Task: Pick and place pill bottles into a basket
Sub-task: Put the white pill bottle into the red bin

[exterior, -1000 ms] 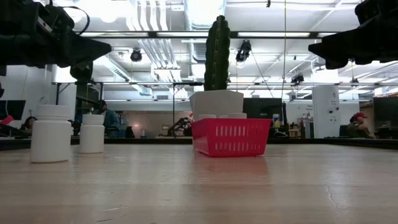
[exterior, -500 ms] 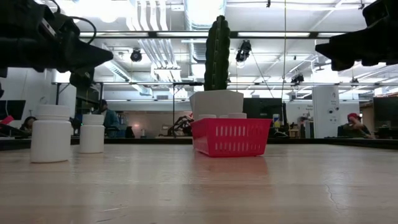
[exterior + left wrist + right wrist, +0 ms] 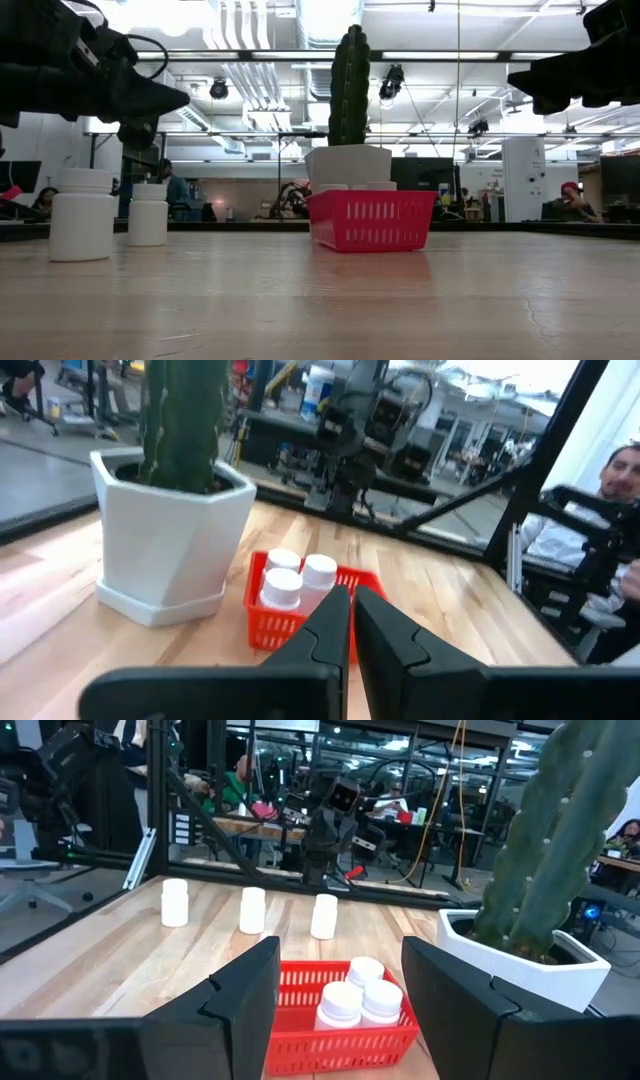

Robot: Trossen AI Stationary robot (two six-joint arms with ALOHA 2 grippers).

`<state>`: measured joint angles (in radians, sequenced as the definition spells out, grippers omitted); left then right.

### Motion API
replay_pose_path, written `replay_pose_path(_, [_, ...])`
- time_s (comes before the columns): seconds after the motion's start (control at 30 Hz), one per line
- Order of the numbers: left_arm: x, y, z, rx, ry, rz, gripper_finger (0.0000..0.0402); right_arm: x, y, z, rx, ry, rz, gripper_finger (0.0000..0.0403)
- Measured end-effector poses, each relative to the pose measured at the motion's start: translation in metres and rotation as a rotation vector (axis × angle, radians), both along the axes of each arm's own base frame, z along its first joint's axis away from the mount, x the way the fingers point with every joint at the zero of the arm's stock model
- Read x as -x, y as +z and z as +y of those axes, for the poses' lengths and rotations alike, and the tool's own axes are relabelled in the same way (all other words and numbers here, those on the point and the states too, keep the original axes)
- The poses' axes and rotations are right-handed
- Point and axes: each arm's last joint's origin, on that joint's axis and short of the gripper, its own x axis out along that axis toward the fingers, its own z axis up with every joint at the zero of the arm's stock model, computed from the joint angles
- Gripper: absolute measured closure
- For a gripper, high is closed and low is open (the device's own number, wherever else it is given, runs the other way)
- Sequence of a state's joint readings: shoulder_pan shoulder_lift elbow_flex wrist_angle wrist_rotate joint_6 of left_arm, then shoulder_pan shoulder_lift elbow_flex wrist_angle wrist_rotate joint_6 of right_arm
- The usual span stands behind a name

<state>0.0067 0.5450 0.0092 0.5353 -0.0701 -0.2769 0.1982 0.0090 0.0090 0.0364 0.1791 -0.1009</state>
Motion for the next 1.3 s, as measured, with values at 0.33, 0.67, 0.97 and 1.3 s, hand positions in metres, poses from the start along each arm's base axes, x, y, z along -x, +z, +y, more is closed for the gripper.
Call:
replay_pose_path(0.33, [-0.011,0.009,0.0,-0.076,-0.014,0.031,0.0355,0.0,0.0,0.0,-0.01,0.0,0.001,0.0202])
replay_pose_path(0.67, [-0.016,0.01,-0.001,-0.183,-0.044,0.029,0.0222,0.0,0.0,0.0,-0.015,0.0,0.001,0.0202])
replay_pose_path(0.97, [-0.017,0.021,-0.002,-0.19,-0.056,-0.011,0.0107,0.0,0.0,0.0,-0.016,-0.001,0.002,0.0202])
replay_pose_path(1.3, [-0.03,0.04,-0.011,-0.27,-0.294,0.051,0.0082,0.0,0.0,0.0,-0.016,-0.002,0.001,0.0202])
